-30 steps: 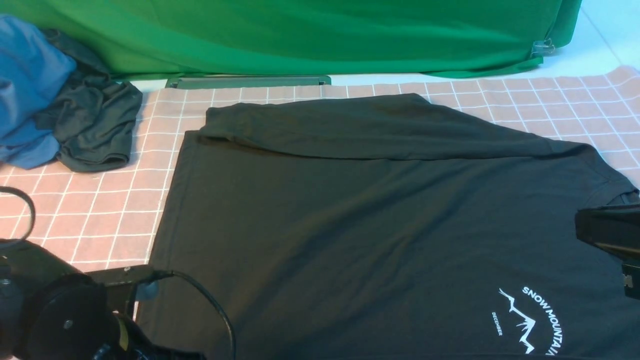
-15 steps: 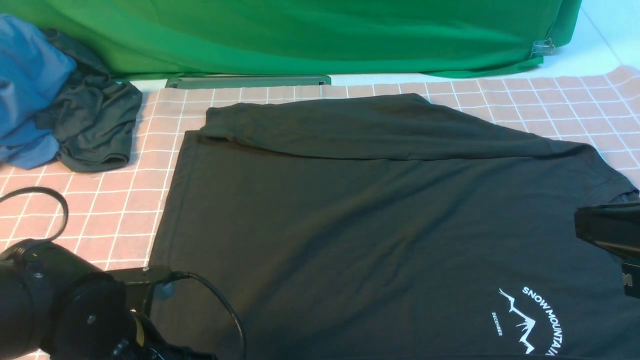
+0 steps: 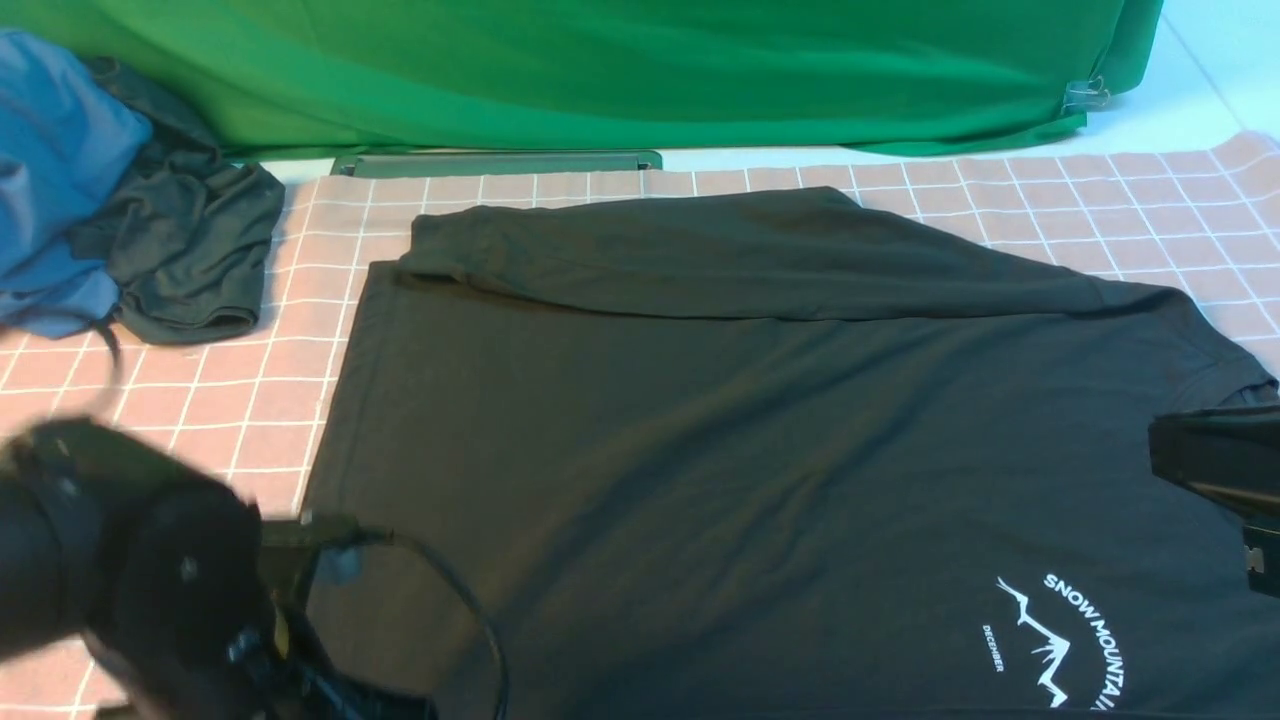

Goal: Fold a long-sleeved shirt over a pink coffee tablecloth.
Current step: 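Grasp the left edge of the dark T-shirt lying flat on the table, then fold the left side of the black T-shirt inward over its body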

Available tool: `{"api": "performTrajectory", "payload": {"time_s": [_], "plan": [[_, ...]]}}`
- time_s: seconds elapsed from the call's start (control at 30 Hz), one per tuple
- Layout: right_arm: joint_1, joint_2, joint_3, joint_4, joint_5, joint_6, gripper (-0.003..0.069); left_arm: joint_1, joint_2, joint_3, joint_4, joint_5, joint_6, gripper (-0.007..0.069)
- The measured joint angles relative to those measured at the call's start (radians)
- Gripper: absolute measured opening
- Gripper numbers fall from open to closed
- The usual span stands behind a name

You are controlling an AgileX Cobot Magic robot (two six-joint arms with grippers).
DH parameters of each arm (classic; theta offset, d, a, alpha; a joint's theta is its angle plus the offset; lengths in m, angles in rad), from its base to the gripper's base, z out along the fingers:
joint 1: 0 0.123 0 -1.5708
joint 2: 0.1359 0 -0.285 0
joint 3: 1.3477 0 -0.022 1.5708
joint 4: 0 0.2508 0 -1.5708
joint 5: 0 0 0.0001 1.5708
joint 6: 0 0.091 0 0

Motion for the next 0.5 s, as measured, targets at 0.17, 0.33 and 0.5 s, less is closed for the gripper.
{"api": "performTrajectory", "payload": {"time_s": [0.17, 0.33, 0.5], "plan": [[0.0, 0.0, 0.0, 0.0, 0.0, 0.0, 0.0045, 0.0, -0.05, -0.138, 0.015, 0.048, -0.004, 0.0032], [0.0, 0.0, 0.0, 0.0, 0.0, 0.0, 0.0051, 0.0, -0.049, -0.275, 0.103, 0.09, -0.014, 0.0032], [0.0, 0.0, 0.0, 0.0, -0.004, 0.0, 0.0055, 0.0, 0.004, -0.389, 0.188, 0.098, -0.025, 0.0032]]}}
